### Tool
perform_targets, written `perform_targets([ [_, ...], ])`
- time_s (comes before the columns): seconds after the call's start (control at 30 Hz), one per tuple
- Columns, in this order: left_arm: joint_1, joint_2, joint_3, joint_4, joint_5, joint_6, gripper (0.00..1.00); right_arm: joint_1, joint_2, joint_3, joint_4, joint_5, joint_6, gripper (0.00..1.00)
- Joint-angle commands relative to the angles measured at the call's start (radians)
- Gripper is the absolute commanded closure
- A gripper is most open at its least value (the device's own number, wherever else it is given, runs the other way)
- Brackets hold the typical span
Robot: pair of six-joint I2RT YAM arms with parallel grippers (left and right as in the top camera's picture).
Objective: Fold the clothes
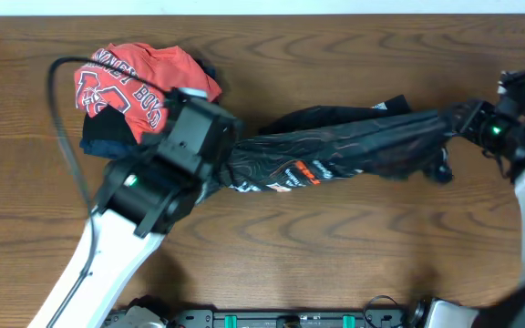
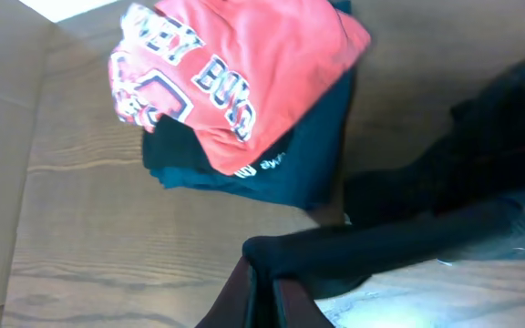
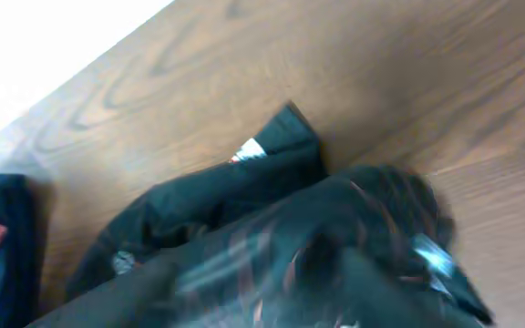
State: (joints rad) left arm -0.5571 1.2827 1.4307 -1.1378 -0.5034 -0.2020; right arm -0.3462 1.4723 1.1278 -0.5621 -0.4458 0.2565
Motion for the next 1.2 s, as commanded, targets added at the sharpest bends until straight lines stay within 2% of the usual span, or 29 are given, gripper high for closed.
perform_targets([
  [0.0, 0.004, 0.052, 0.026, -0.002, -0.001, 0.013, 0.94, 0.005, 0.117, 0.007, -0.005, -0.007, 0.009, 0.24],
  [0.1, 0.004, 0.083, 0.026, -0.021, -0.002, 0.013, 0.94, -0.024, 0.184, 0.007, -0.062, 0.002, 0.008, 0.21],
  [0.3, 0.004, 0.086, 0.026, -0.019, -0.002, 0.013, 0.94, -0.042, 0.230, -0.004, -0.270, 0.043, 0.008, 0.28],
  [0.4, 0.004, 0.086, 0.026, 0.002, -0.002, 0.013, 0.93, -0.019, 0.230, -0.048, -0.307, 0.098, 0.010, 0.30],
  [0.53, 0.004, 0.087, 0.026, 0.010, -0.002, 0.013, 0.93, -0.010, 0.230, -0.144, -0.212, 0.157, 0.060, 0.28],
  [0.67, 0.004, 0.086, 0.026, 0.010, -0.002, 0.013, 0.92, -0.008, 0.230, -0.253, -0.033, 0.104, 0.084, 0.25],
  [0.73, 0.004, 0.086, 0.026, 0.010, -0.001, 0.013, 0.92, -0.008, 0.230, -0.293, 0.043, 0.072, 0.091, 0.26],
  [0.77, 0.004, 0.086, 0.026, 0.010, -0.002, 0.013, 0.92, -0.008, 0.230, -0.308, 0.087, 0.063, 0.092, 0.28],
  [0.8, 0.004, 0.086, 0.026, 0.010, -0.002, 0.013, 0.92, -0.008, 0.230, -0.313, 0.114, 0.051, 0.091, 0.38],
  [0.83, 0.004, 0.086, 0.026, 0.011, -0.002, 0.013, 0.92, -0.008, 0.230, -0.312, 0.136, 0.035, 0.091, 0.54],
  [0.87, 0.004, 0.086, 0.026, 0.011, -0.002, 0.013, 0.92, -0.010, 0.226, -0.307, 0.161, -0.014, 0.087, 0.82],
  [0.9, 0.004, 0.086, 0.026, 0.010, -0.002, 0.013, 0.92, -0.015, 0.219, -0.299, 0.163, -0.065, 0.083, 0.93],
  [0.93, 0.004, 0.086, 0.026, 0.010, -0.002, 0.014, 0.92, -0.021, 0.209, -0.288, 0.155, -0.108, 0.082, 0.99],
  [1.03, 0.005, 0.084, 0.027, 0.000, -0.006, 0.014, 0.92, -0.059, 0.135, -0.223, 0.064, -0.233, 0.071, 0.99],
  [1.17, 0.005, 0.055, 0.027, -0.009, -0.012, 0.014, 0.93, -0.119, -0.022, -0.066, -0.176, -0.251, -0.006, 0.99],
])
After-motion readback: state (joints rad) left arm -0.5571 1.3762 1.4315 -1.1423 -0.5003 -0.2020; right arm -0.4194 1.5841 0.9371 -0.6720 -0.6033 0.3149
